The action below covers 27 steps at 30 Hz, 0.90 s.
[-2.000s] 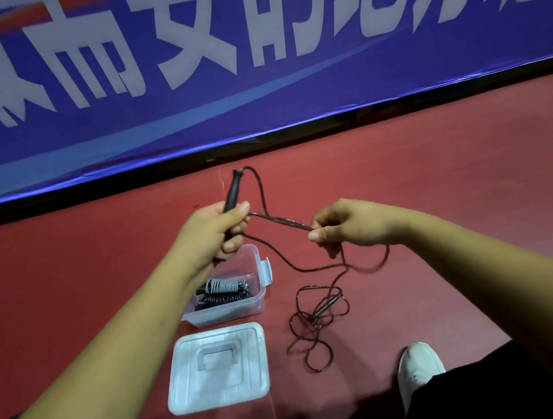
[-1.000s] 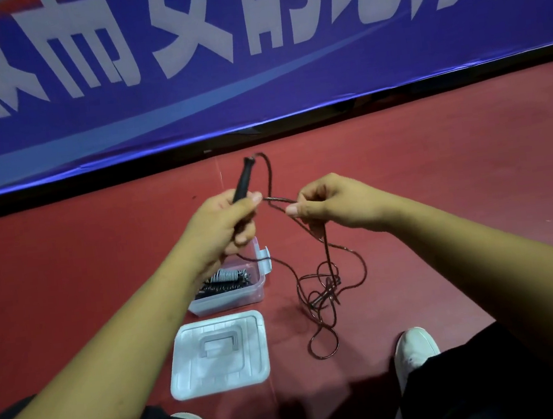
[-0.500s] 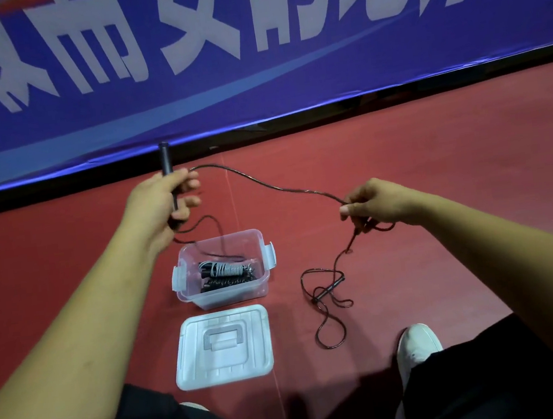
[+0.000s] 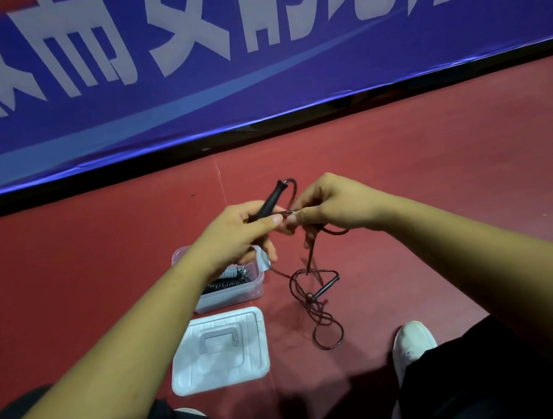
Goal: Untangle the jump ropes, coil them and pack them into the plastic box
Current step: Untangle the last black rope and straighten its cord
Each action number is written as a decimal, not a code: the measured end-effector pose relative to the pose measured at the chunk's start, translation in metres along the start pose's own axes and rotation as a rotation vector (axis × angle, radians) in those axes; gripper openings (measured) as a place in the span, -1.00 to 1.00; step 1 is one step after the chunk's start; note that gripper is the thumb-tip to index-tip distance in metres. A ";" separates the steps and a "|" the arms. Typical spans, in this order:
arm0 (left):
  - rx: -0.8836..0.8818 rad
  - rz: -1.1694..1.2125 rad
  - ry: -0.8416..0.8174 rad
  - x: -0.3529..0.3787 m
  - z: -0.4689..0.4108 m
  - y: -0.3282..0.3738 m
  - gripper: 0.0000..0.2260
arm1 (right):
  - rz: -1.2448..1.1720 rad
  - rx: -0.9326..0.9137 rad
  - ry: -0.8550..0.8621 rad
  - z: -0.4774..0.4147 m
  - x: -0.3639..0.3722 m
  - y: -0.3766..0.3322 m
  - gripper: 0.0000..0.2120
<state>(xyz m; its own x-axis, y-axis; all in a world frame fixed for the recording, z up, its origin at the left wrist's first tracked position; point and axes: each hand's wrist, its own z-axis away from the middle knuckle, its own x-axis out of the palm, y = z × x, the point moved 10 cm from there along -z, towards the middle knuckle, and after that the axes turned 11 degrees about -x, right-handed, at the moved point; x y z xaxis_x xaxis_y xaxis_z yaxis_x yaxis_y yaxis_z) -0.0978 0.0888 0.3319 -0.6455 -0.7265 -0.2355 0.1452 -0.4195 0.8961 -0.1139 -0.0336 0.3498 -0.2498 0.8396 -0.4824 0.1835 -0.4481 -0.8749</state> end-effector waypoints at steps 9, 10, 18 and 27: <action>0.031 0.331 0.312 -0.063 -0.007 0.001 -0.84 | -0.254 0.120 -0.118 0.009 -0.002 0.024 -0.92; 0.025 0.365 0.335 -0.068 -0.007 -0.002 -0.84 | -0.259 0.126 -0.108 0.009 -0.006 0.027 -0.94; -0.073 0.583 0.521 -0.135 -0.011 -0.037 -0.80 | 0.058 0.256 -0.008 0.026 -0.065 0.084 -0.83; -0.181 0.246 0.695 -0.157 0.000 -0.044 -0.95 | 0.044 0.167 0.107 0.026 -0.072 0.066 -0.84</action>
<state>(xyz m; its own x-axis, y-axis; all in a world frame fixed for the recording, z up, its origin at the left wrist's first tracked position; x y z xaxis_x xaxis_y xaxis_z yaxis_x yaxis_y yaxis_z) -0.0026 0.2216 0.3299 0.0339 -0.9613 -0.2735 0.3833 -0.2402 0.8918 -0.1089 -0.1315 0.3251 -0.1410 0.8419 -0.5209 0.0293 -0.5224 -0.8522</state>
